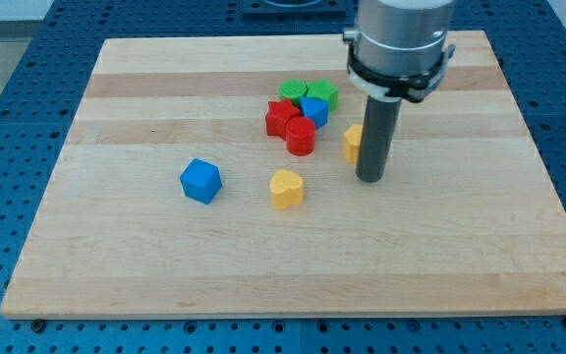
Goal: Move yellow hexagon right to the blue triangle
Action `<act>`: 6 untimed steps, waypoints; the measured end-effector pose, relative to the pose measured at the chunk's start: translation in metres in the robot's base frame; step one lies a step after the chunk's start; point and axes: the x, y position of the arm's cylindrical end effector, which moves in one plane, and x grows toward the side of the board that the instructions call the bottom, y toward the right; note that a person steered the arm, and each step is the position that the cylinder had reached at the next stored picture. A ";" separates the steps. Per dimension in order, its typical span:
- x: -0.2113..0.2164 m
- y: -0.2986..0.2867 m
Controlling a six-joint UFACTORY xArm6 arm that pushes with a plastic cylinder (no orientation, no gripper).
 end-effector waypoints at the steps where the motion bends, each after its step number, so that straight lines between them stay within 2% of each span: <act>1: -0.004 -0.004; 4: -0.051 -0.004; 6: -0.062 -0.004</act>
